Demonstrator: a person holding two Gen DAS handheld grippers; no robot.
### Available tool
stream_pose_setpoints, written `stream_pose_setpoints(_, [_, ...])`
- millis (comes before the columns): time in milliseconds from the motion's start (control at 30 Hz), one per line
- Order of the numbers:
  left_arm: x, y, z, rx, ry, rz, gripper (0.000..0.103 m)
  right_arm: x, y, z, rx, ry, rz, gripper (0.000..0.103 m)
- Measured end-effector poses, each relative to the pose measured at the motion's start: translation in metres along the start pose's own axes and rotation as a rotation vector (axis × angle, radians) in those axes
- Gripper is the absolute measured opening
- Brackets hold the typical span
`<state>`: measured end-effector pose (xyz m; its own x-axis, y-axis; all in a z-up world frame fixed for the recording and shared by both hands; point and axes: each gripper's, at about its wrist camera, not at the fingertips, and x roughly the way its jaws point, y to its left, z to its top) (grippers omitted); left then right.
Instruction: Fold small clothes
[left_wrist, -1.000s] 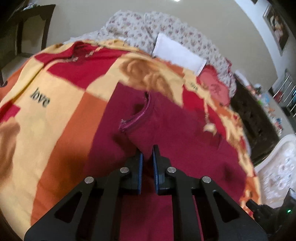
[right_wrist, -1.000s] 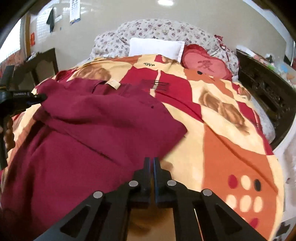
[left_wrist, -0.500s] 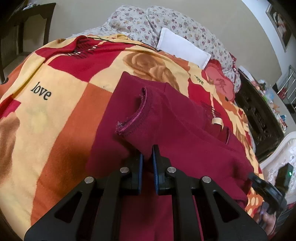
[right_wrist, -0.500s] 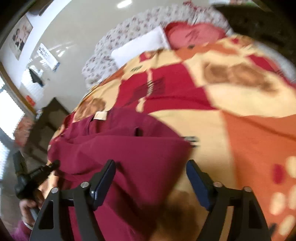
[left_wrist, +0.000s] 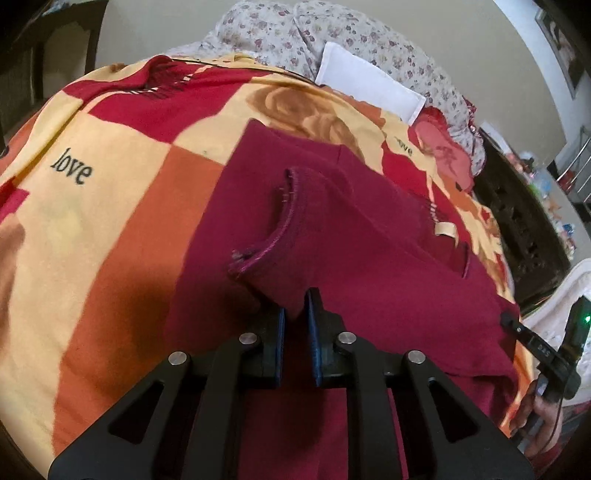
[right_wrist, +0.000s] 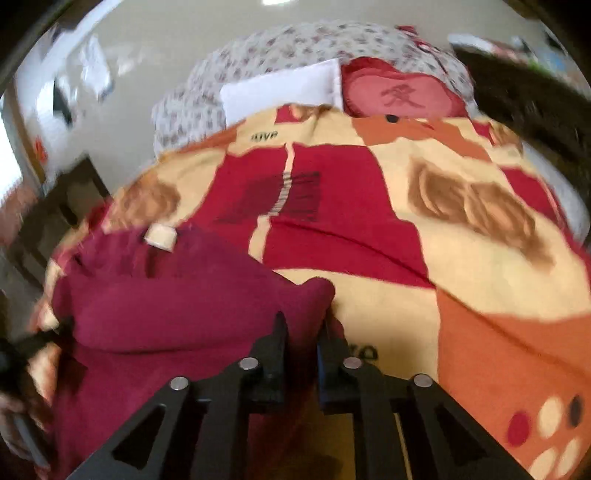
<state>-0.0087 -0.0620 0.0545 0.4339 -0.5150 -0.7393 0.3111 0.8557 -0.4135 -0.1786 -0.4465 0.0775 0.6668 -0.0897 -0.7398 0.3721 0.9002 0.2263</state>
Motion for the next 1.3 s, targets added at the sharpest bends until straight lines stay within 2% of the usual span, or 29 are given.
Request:
stream_pose_setpoints(33, [-0.005,0.002,0.002,0.001,-0.003,-0.001,0.014,-0.008,0.0,-0.001,0.007,-0.008,-0.01,0.047])
stream_pose_setpoints(100, [-0.018,0.003,0.006,0.01,-0.035,0.026,0.016,-0.033,0.004,-0.006,0.021,-0.034,0.022,0.047])
stream_pose_setpoints(133, [-0.023,0.003,0.009,0.018,-0.058,0.045,0.017,-0.043,0.011,-0.009,0.014,-0.039,0.07,0.047])
stream_pose_setpoints(167, [-0.027,0.004,0.012,0.023,-0.079,0.063,0.022,-0.052,0.021,-0.015,-0.013,-0.035,0.121,0.047])
stream_pose_setpoints(200, [-0.029,0.006,0.015,0.017,-0.085,0.071,0.03,-0.056,0.03,-0.021,-0.042,-0.029,0.134,0.047])
stream_pose_setpoints(233, [-0.028,0.008,0.017,0.006,-0.079,0.07,0.032,-0.057,0.042,-0.029,-0.085,-0.016,0.137,0.047])
stream_pose_setpoints(267, [-0.026,0.01,0.018,-0.004,-0.07,0.066,0.033,-0.055,0.051,-0.036,-0.12,0.002,0.132,0.047])
stream_pose_setpoints(367, [-0.03,0.018,0.013,-0.037,-0.024,0.071,0.033,-0.024,0.063,-0.066,-0.22,0.119,-0.019,0.046])
stream_pose_setpoints(400, [-0.035,0.019,0.01,-0.038,-0.024,0.06,0.033,-0.014,0.056,-0.075,-0.217,0.169,-0.049,0.042])
stream_pose_setpoints(433, [-0.043,0.019,0.007,-0.027,-0.028,0.056,0.033,-0.012,0.05,-0.08,-0.201,0.186,-0.053,0.042])
stream_pose_setpoints(533, [-0.068,0.024,-0.003,0.016,-0.045,0.075,0.034,-0.032,0.036,-0.084,-0.097,0.148,0.0,0.042])
stream_pose_setpoints(600, [-0.083,0.032,-0.013,0.019,-0.042,0.074,0.034,-0.054,0.038,-0.082,-0.088,0.1,-0.013,0.042])
stream_pose_setpoints(667, [-0.097,0.041,-0.025,0.009,-0.045,0.08,0.035,-0.072,0.044,-0.081,-0.084,0.074,0.019,0.042])
stream_pose_setpoints(700, [-0.103,0.046,-0.033,0.004,-0.043,0.086,0.038,-0.084,0.049,-0.084,-0.082,0.062,0.07,0.043])
stream_pose_setpoints(733, [-0.108,0.05,-0.04,0.001,-0.036,0.088,0.041,-0.091,0.055,-0.087,-0.081,0.059,0.097,0.048])
stream_pose_setpoints(767, [-0.114,0.054,-0.05,0.002,-0.023,0.082,0.047,-0.096,0.06,-0.091,-0.081,0.058,0.111,0.051])
stream_pose_setpoints(800, [-0.119,0.056,-0.06,0.008,-0.008,0.077,0.049,-0.104,0.065,-0.099,-0.079,0.057,0.132,0.052])
stream_pose_setpoints(933, [-0.138,0.063,-0.091,0.044,0.046,0.095,0.049,-0.122,0.076,-0.133,-0.061,0.129,0.206,0.052])
stream_pose_setpoints(1033, [-0.155,0.066,-0.117,0.077,0.088,0.071,0.05,-0.138,0.079,-0.162,-0.052,0.177,0.253,0.052])
stream_pose_setpoints(1133, [-0.169,0.068,-0.138,0.101,0.115,0.054,0.059,-0.153,0.083,-0.19,-0.053,0.214,0.272,0.052])
stream_pose_setpoints(1300, [-0.179,0.076,-0.169,0.097,0.165,0.018,0.06,-0.173,0.08,-0.237,-0.008,0.255,0.318,0.052])
